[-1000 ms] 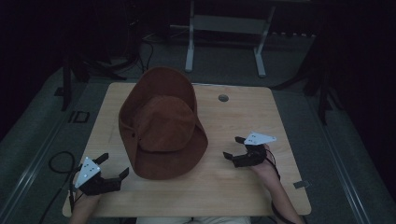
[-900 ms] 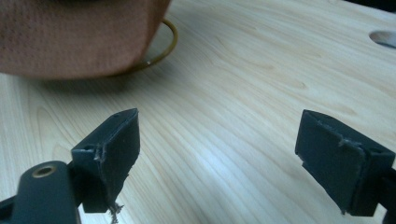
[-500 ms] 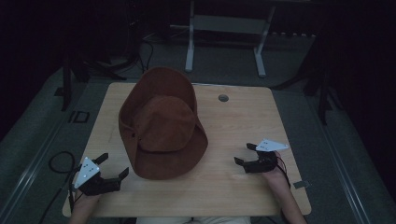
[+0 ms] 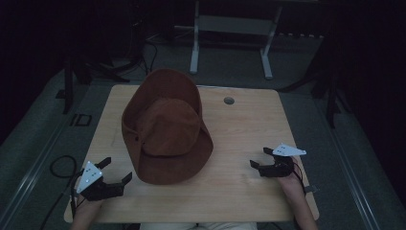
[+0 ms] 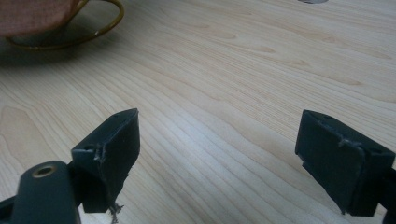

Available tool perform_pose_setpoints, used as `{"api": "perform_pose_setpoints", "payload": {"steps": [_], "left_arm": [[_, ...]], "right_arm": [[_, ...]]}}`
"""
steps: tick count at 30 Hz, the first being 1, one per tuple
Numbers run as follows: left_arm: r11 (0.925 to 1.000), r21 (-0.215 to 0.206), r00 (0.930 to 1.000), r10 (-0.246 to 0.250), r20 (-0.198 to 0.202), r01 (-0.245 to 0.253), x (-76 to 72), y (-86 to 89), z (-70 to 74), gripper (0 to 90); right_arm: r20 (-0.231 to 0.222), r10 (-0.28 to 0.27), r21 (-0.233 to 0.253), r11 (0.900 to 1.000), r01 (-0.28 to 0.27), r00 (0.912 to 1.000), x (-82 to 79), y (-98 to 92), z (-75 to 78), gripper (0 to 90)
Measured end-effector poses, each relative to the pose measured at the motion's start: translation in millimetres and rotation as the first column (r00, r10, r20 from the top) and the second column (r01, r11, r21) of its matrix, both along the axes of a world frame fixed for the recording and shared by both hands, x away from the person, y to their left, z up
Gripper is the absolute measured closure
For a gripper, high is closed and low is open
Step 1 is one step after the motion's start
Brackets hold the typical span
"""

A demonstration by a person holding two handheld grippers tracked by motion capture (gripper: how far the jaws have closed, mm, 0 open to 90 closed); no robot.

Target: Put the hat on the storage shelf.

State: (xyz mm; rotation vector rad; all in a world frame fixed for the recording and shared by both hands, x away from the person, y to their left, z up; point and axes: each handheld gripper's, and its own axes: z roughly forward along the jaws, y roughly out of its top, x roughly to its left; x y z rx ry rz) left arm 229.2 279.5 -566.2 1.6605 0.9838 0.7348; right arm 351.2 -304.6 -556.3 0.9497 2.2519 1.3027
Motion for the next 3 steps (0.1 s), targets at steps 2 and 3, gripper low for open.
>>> {"api": "perform_pose_setpoints", "payload": {"steps": [2,3], "left_arm": [[1.0000,-0.004,1.0000,-0.003,0.000,0.003,0.1,0.2,-0.1,3.1],[1.0000,-0.001,1.0000,-0.002,0.001,0.002,0.1,0.2,-0.1,3.2]], "right_arm": [[0.001,0.004,0.001,1.000,-0.004,1.0000,-0.1,0.3,-0.2,13.8],[0.003,0.003,-0.006,1.000,-0.003,1.0000,-0.4,0.5,-0.2,13.8]]}}
